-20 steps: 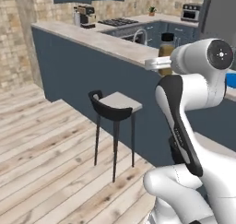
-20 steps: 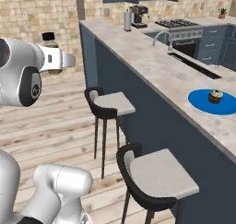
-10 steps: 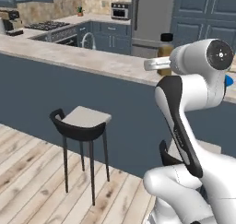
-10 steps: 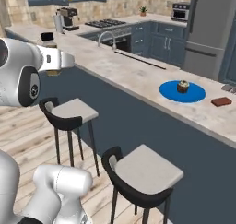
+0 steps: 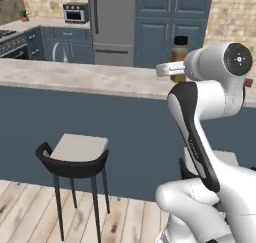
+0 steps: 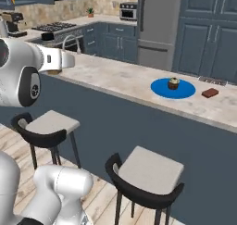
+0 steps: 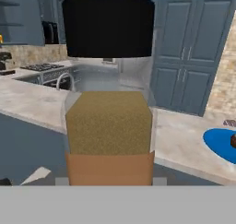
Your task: Take the cinnamon bottle from the cabinet and place it on the dining table, next to the plate with the cupcake. Then take the chocolate from the dining counter and place it on the cupcake plate.
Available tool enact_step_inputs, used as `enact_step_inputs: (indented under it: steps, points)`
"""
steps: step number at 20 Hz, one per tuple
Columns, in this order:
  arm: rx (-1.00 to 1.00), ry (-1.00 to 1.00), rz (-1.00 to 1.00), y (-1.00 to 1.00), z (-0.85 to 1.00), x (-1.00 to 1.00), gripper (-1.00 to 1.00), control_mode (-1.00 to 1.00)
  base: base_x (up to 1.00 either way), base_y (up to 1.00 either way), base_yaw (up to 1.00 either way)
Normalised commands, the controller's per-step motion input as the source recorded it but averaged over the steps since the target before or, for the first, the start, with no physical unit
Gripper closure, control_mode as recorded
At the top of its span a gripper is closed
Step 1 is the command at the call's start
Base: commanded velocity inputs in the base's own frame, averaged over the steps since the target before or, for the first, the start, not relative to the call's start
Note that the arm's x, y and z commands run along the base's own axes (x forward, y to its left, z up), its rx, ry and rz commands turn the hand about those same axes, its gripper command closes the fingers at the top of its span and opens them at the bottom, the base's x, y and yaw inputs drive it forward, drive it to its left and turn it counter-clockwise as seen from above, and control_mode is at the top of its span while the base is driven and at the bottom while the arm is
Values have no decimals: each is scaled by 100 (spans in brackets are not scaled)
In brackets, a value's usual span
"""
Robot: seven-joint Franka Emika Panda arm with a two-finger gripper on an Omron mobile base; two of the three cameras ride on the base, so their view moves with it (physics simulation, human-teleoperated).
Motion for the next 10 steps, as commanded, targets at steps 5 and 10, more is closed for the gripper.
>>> enact_step_inputs:
  steps: [5, 10]
  points:
    - [0, 0, 0, 0, 0, 0, 100, 100, 44, 39, -58]
    - [0, 0, 0, 0, 0, 0, 100, 100, 55, 46, -45]
